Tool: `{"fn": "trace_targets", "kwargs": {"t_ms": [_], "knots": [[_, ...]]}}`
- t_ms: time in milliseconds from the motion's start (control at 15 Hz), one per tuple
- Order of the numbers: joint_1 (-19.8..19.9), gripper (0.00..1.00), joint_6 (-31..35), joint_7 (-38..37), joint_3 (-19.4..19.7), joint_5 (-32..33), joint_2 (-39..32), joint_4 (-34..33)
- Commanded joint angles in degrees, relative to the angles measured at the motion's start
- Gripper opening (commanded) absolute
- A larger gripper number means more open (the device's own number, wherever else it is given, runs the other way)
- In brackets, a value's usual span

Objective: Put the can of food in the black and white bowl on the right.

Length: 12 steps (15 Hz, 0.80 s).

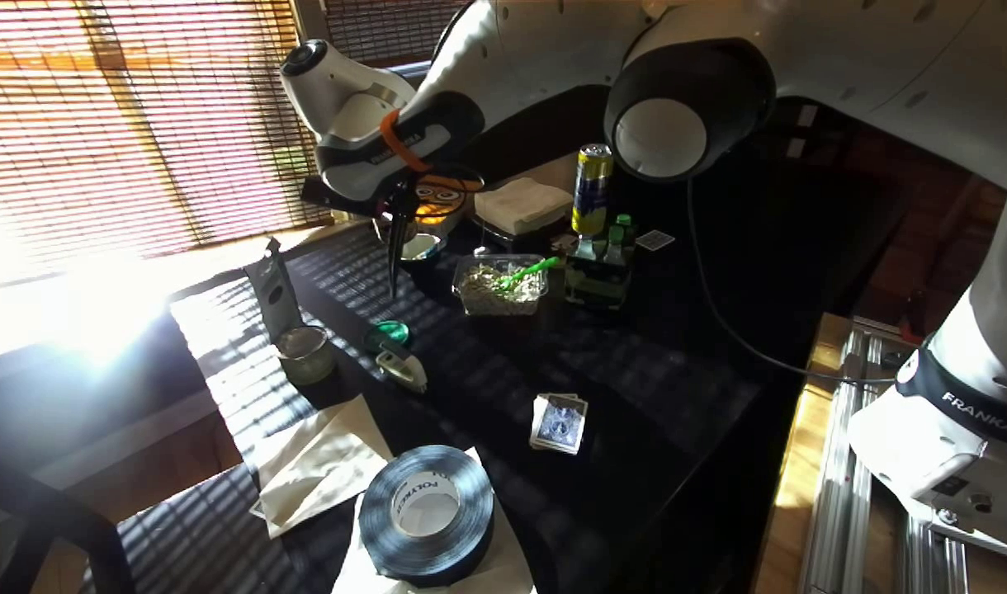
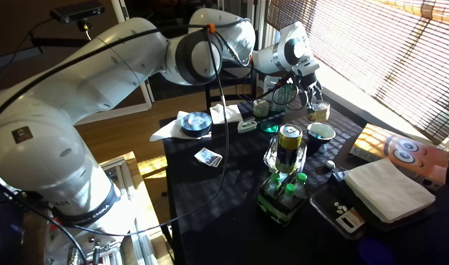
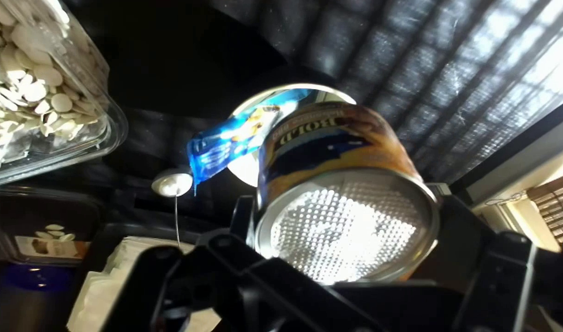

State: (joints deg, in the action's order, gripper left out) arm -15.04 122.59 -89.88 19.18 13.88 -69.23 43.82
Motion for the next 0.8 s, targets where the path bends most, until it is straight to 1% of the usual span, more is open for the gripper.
{"fn": "trace_targets", "kwargs": {"t_ms": [0,67,133,533,600,733], "knots": [[0.0,0.96,-0.4,-0.2,0.0,0.1,-0.2,-0.3],[-0.1,0.71,-0.6,-0.3,0.0,0.2,-0.5,-0.6],[0.1,0.71,-1.7,-1.2,0.1,-0.1,-1.0,-1.3],[1.4,0.71,-3.2,-6.3,1.8,0.1,-3.5,-3.7],[2.1,0.71,-4.1,-7.3,0.5,1.6,-4.0,-4.6],[2.4,0.71,-4.8,-7.7,0.1,1.6,-4.8,-5.2]]}}
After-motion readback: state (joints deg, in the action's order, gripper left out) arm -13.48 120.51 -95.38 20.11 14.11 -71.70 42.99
